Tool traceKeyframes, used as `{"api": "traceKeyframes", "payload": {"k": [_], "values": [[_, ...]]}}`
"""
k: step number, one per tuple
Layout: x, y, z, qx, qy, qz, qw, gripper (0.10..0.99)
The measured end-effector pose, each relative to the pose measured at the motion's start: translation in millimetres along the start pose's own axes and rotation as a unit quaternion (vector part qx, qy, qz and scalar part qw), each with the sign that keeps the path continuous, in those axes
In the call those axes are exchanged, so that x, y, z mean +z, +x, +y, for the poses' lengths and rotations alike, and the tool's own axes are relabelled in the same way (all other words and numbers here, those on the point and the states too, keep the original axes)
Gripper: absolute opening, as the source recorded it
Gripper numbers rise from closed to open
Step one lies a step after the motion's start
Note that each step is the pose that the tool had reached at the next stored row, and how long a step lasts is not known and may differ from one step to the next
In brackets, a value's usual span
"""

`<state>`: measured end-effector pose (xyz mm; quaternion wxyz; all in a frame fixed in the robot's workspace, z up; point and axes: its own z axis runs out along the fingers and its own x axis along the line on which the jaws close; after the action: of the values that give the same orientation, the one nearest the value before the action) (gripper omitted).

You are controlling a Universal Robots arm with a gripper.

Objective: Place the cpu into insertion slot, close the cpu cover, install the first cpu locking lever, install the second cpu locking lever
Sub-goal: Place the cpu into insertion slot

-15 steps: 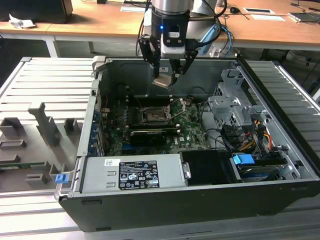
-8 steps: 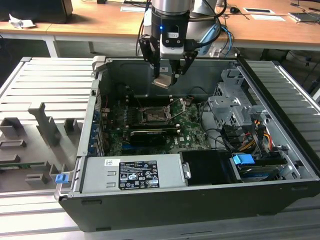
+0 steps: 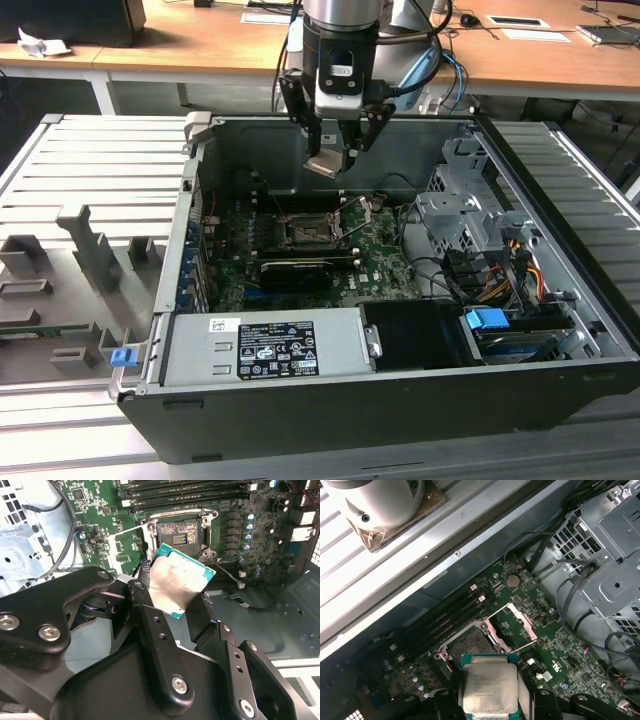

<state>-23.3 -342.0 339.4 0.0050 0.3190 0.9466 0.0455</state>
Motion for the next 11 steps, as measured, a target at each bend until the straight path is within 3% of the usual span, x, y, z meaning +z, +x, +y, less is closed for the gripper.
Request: {"api": "traceKeyframes", "payload": {"k": [11], "values": [[0.2, 0.0, 0.0, 0.036, -0.0007, -0.0032, 0.9993, 0.529]]}}
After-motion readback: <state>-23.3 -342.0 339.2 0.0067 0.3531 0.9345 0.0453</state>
